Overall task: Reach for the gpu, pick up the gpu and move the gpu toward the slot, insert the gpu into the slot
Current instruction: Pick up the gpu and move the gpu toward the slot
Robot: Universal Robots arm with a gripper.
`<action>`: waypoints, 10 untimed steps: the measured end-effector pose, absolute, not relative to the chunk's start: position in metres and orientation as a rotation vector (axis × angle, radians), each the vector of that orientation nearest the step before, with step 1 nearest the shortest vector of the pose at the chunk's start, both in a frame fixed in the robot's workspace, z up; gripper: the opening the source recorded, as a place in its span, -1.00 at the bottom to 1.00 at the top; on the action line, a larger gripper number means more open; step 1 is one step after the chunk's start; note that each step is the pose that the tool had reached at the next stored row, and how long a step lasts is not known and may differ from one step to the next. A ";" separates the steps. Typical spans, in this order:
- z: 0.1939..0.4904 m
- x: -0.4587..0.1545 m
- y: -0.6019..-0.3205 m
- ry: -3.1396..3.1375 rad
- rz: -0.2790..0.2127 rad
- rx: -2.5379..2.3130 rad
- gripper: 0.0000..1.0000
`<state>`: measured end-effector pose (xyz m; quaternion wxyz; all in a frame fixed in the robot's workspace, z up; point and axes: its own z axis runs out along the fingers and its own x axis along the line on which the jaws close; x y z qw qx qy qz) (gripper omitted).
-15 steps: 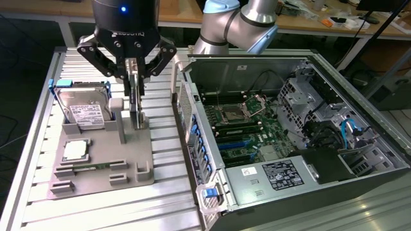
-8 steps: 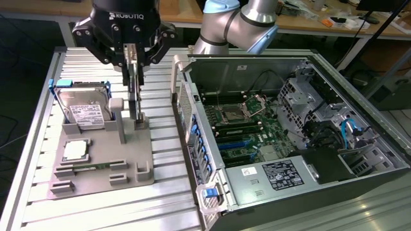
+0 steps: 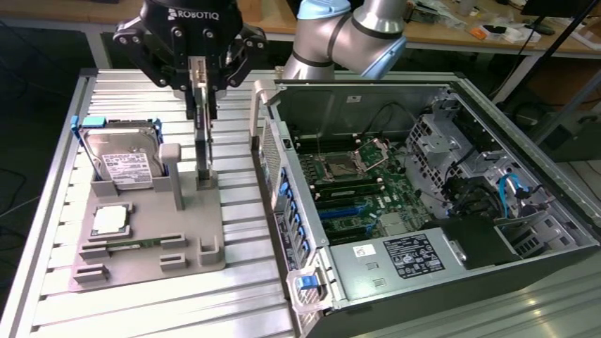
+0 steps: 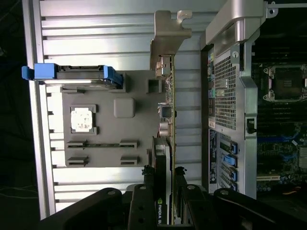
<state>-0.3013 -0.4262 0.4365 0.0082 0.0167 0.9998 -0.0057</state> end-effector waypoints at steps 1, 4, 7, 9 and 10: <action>0.437 -0.299 -0.426 3.125 -0.018 0.052 -0.47; 0.437 -0.294 -0.426 3.125 -0.018 0.052 -0.47; 0.443 -0.292 -0.426 3.125 -0.018 0.052 -0.47; 0.448 -0.291 -0.426 3.125 -0.018 0.052 -0.47; 0.450 -0.290 -0.426 3.125 -0.018 0.052 -0.47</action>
